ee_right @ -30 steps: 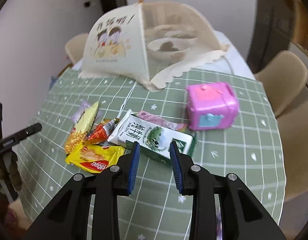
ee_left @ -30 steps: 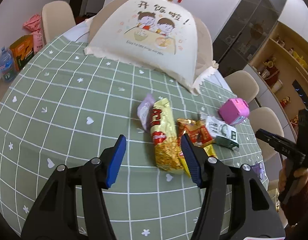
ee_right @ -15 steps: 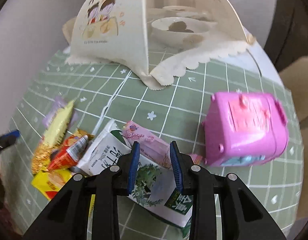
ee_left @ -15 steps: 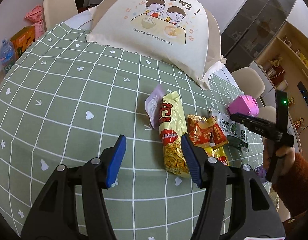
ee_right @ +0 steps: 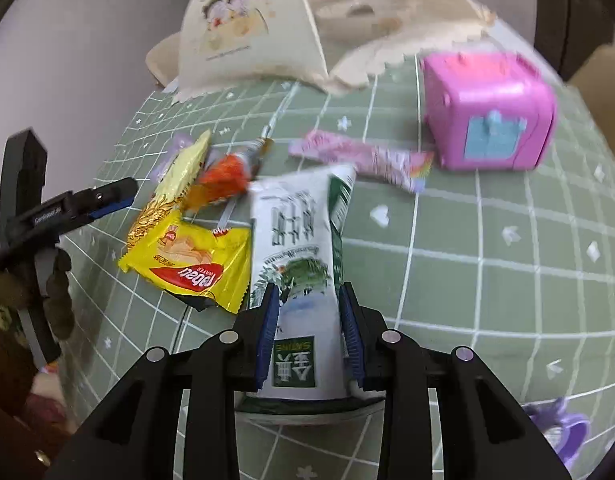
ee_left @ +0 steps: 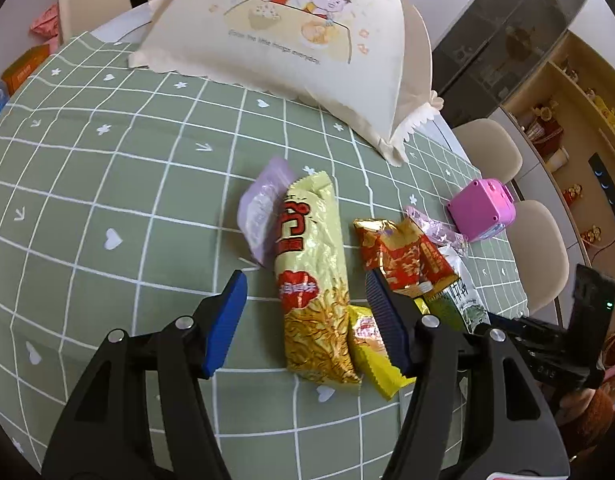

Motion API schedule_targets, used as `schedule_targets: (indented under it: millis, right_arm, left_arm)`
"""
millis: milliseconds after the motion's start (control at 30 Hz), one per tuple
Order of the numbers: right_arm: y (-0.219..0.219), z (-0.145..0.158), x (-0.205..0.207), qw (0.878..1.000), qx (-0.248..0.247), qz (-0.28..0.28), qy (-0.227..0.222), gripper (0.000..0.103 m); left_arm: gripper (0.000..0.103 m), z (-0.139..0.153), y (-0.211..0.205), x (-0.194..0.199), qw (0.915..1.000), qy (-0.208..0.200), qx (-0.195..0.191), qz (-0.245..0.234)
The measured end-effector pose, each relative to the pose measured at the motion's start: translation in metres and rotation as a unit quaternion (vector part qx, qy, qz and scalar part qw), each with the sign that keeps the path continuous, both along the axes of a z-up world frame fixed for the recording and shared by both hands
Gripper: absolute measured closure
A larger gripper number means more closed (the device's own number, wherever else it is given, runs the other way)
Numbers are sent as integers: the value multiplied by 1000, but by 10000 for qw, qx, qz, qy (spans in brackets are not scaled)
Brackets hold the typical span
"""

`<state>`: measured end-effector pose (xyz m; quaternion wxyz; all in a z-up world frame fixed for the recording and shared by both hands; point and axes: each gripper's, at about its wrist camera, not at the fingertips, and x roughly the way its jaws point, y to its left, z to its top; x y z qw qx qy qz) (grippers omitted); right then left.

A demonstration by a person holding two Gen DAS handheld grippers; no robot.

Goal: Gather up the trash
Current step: 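Grasp the gold snack bag with the left tool while the right tool grasps the green milk carton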

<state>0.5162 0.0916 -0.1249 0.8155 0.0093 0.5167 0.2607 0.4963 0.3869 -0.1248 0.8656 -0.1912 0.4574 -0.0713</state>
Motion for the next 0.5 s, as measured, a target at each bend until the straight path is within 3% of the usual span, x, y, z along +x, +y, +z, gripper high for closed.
schedule_targets:
  millis: [100, 367, 500]
  right_arm:
    - [6, 9, 4, 9997, -70, 30, -214, 73]
    - [29, -8, 22, 9996, 24, 170, 206, 71]
    - [37, -10, 23, 9992, 11, 334, 206, 58]
  left_arm:
    - [44, 1, -2, 0, 10000, -21, 19, -18]
    - [44, 1, 11, -11, 9998, 4, -4, 178]
    - [44, -2, 15, -13, 9997, 43, 2, 235]
